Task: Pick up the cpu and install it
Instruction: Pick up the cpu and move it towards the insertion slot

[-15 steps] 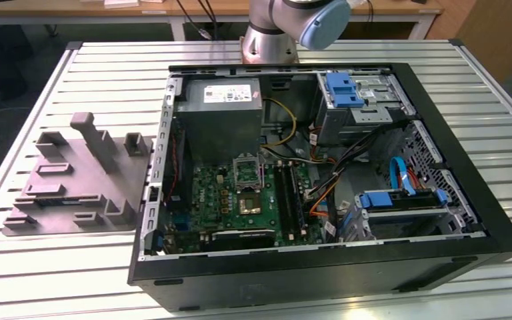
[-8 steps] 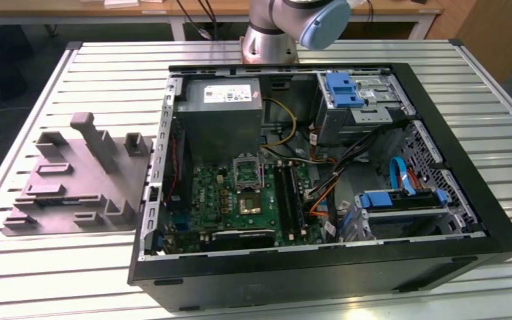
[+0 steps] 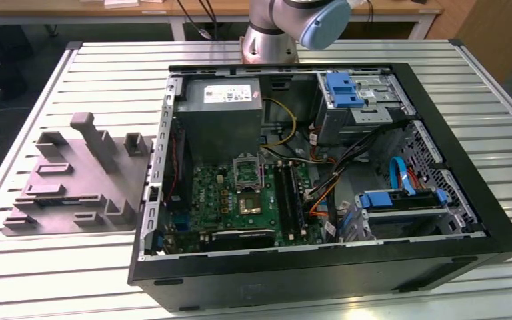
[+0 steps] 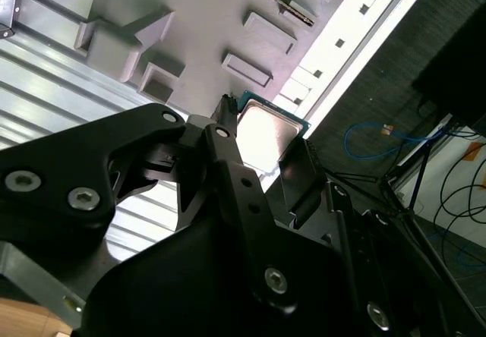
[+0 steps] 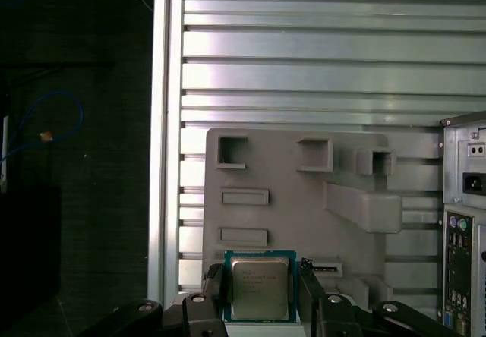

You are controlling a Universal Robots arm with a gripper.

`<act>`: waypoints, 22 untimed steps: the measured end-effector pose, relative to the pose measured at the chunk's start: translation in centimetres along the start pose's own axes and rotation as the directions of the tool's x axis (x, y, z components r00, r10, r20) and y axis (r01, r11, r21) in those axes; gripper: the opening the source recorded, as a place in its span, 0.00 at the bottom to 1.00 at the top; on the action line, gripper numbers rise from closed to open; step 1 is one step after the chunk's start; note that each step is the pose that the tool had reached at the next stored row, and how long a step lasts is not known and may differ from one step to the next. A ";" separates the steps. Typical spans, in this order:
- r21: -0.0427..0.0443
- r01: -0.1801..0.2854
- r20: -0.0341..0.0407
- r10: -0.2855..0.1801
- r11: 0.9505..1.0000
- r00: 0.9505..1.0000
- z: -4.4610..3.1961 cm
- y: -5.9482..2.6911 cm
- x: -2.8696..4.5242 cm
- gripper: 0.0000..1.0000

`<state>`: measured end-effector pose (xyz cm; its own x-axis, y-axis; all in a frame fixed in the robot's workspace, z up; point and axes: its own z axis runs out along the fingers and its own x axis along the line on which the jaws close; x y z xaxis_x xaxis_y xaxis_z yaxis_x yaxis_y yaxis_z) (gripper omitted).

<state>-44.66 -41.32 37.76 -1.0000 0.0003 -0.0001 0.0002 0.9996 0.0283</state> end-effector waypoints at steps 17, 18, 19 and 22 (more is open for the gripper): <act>0.000 0.000 0.000 0.000 1.000 1.000 -0.75 0.02 -0.08 0.47; 0.000 0.000 0.000 0.000 1.000 1.000 -0.75 0.02 -0.12 0.47; 0.000 0.000 0.000 0.000 1.000 1.000 -0.75 0.02 -0.16 0.47; 0.000 0.000 0.000 0.000 1.000 1.000 -0.75 0.02 -0.33 0.47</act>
<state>-44.33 -41.33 38.51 -1.0000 0.0001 0.0001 0.0001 0.9996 0.0282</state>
